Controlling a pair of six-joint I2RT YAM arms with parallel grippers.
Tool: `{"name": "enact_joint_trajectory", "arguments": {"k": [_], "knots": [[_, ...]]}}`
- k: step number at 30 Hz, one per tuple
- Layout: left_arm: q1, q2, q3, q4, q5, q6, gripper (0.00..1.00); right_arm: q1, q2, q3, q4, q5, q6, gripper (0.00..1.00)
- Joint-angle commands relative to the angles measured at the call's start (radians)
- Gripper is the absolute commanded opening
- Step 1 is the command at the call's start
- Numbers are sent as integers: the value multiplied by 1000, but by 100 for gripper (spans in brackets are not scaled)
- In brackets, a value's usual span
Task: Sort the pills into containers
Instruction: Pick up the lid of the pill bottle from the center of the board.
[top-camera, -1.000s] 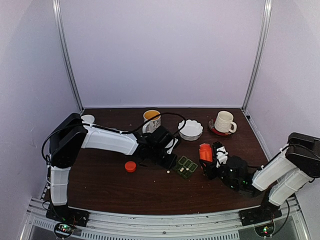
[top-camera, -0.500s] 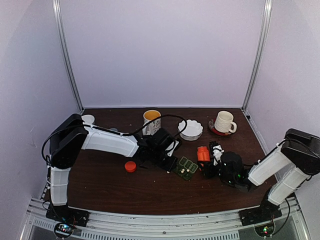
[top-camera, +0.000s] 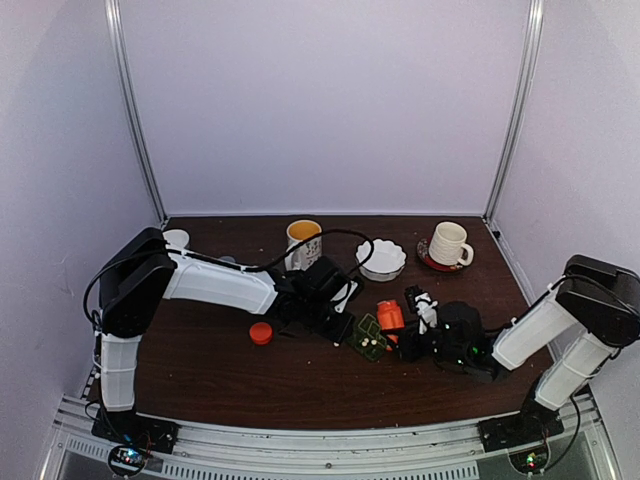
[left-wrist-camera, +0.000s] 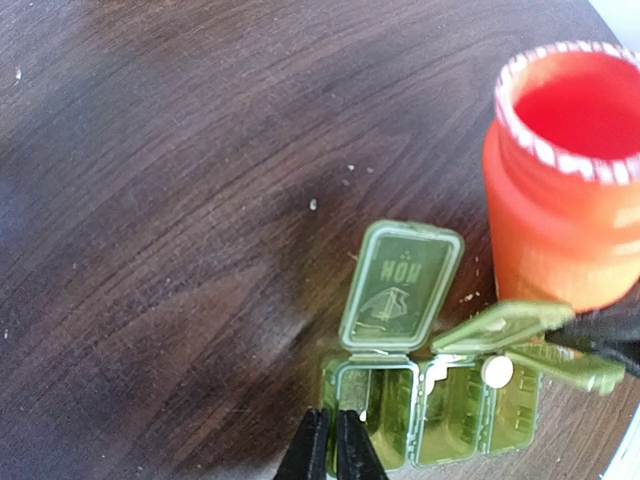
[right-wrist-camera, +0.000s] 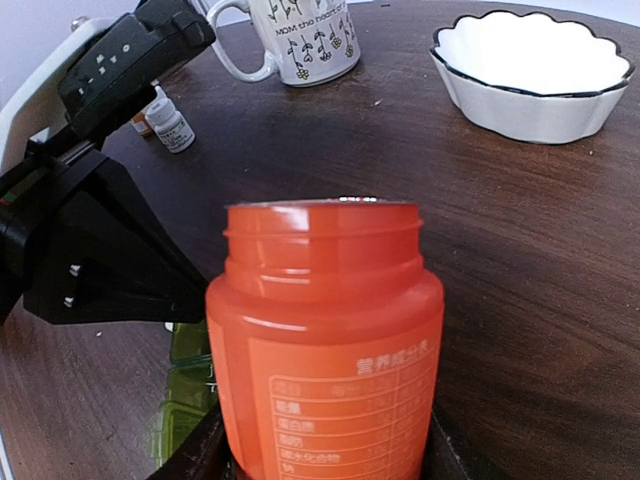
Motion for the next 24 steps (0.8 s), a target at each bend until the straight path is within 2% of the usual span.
{"name": "enact_joint_trajectory", "arguments": {"k": [1,5,13,17,24], "knots": [[-9,11,-2,19,-11,9,7,20,-20,20,-42,-24,-31,0],[-11,12,1,16,-13,9,7,25,-22,21,-53,-21,-51,0],[-13,18,10,8,-10,11,7,68,-75,57,-189,70,-111,0],[-12,27,29,-10,-4,12,7,57,-132,53,-243,117,-101,0],[-5,41,42,-18,31,12,7,4,-205,12,-260,109,-64,0]]}}
